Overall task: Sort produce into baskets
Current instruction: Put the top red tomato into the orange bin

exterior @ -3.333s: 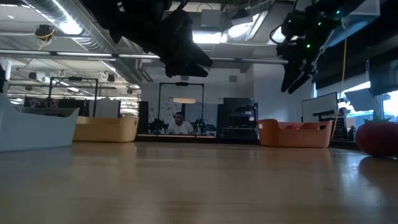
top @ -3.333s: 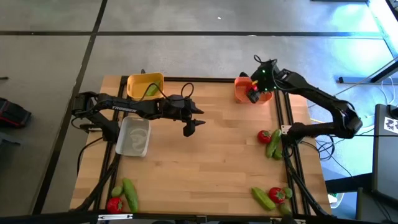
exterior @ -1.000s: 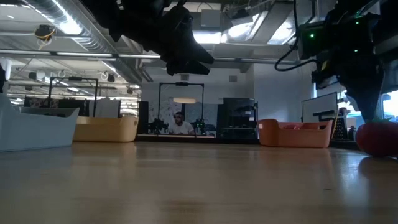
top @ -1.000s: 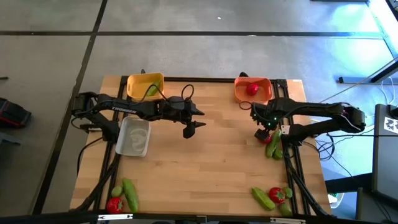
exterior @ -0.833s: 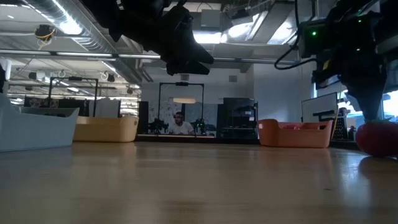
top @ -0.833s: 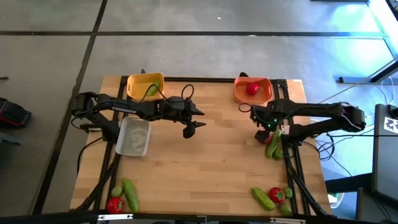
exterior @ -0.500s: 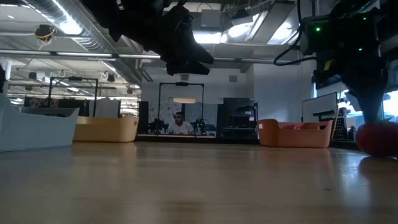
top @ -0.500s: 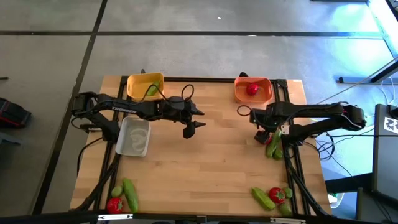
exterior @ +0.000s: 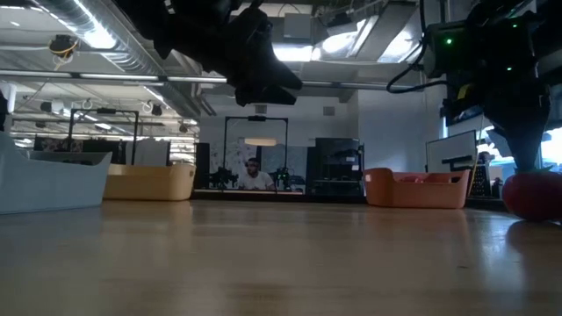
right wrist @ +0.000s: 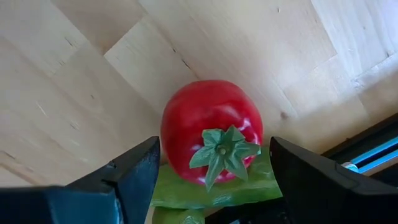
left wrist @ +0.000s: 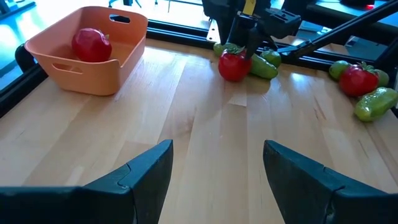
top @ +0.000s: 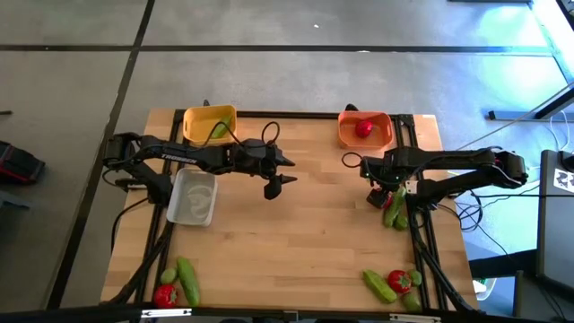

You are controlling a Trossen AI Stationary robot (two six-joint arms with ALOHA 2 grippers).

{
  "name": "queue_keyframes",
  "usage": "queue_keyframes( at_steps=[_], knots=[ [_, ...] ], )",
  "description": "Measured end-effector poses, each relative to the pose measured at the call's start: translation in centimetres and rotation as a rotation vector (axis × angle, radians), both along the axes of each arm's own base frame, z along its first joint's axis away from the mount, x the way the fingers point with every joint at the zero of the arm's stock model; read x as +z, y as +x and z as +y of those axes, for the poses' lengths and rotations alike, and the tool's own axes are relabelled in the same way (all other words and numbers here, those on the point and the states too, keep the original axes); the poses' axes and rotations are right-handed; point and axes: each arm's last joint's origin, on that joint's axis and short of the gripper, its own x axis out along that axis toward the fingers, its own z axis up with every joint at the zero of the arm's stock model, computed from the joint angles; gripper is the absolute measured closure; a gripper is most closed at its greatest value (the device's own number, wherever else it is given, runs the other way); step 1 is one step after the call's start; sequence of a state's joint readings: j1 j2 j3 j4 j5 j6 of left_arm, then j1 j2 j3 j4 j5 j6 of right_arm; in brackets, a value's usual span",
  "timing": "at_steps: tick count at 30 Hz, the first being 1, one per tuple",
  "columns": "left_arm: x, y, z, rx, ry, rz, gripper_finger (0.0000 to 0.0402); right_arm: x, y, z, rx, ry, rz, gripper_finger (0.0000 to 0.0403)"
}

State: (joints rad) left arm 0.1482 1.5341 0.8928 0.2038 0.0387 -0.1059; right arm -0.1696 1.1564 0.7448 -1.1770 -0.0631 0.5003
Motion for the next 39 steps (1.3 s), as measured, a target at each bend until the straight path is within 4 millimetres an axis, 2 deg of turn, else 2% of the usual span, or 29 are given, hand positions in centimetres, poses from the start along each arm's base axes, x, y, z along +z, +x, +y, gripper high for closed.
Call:
queue_keyframes(
  at_steps=[12,21,25,29,36,39],
  knots=[
    [0.0,0.0,0.0,0.0,0.001,-0.001,0.0156,-0.1,0.0,0.1,-0.008,0.028,-0.004,0.011],
    [0.0,0.0,0.0,-0.002,0.007,-0.002,0.0156,-2.6,-0.8,0.3,-0.04,0.048,0.026,0.0048],
    [0.2,0.1,0.0,-0.002,0.011,-0.021,0.0156,-3.1,-1.0,0.3,-0.04,0.037,0.026,0.0039],
    [0.2,0.1,0.0,-0.002,0.011,-0.022,0.0156,-3.1,-1.0,0.2,-0.039,0.019,0.025,0.0059],
    [0.2,0.1,0.0,-0.002,0.011,-0.021,0.0156,-3.1,-1.0,0.2,-0.021,0.02,0.024,0.014],
    [0.2,0.1,0.0,-0.002,0.011,-0.021,0.0156,-2.9,-0.9,0.2,-0.02,0.016,0.018,0.0159]
  ],
)
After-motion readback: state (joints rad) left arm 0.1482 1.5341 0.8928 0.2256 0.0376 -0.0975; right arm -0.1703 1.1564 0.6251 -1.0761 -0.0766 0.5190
